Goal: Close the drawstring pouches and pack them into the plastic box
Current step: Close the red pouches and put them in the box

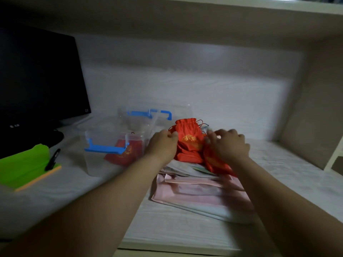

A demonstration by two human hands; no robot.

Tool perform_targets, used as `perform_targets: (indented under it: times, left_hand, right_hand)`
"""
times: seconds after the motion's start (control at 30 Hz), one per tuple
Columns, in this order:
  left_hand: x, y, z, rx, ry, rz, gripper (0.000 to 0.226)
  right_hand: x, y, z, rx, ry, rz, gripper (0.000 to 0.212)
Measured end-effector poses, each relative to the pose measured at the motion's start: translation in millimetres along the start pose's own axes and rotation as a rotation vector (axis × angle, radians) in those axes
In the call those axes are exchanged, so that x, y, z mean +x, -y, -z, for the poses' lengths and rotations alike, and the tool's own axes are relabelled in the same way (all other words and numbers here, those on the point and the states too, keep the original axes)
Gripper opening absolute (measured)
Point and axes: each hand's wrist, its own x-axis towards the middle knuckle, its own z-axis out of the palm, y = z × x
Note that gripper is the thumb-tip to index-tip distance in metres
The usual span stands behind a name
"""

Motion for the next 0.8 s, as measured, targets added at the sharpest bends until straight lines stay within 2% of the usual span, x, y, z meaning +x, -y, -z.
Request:
perform_targets:
  times: [0.07, 0.17, 0.3, 0.33, 0.47, 0.53, 0.63, 0.7, 0.8]
  left_hand:
    - [10, -8, -4, -0.02, -0.009, -0.004, 0.028]
    - [19, -15, -11, -0.086, 0.004, 0.001, 0.025]
    - [28, -8, -20, -0.221, -0.087, -0.038, 0.012]
    - [30, -4, -23, -0.285, -0.111, -0.046, 0.012]
    - [31, 4, -27, -0.469, -0.111, -0.07, 0.016]
    - [33, 2, -25, -0.521, -0.111, -0.077, 0.015]
    - [33, -2, -18, -0.601, -0.084, -0.068, 0.015]
    - [33, -1, -16, -0.648, -0.035, -0.038, 0.016]
    - [34, 2, -17, -0.68, 0.048, -0.018, 0.023]
  right_hand:
    - [12, 16, -5, 0.221, 0.004, 0.088, 0.046]
    - [18, 33, -22, 0.535, 0.187, 0.074, 0.041]
    - [16, 32, -39, 0.692, 0.099, 0.118, 0.011]
    - [14, 30, -41, 0.757, 0.084, 0.129, 0.009]
    - [9, 25, -40, 0.882, 0.102, 0.188, 0.021]
    - [11, 26, -37, 0.976, 0.157, 0.152, 0.03]
    - [11, 28, -25, 1.188, 0.323, 0.043, 0.027]
    - [10, 26, -18, 1.324, 0.432, -0.025, 0.035]
    - [9, 24, -11, 1.389, 0.483, -0.006, 0.028]
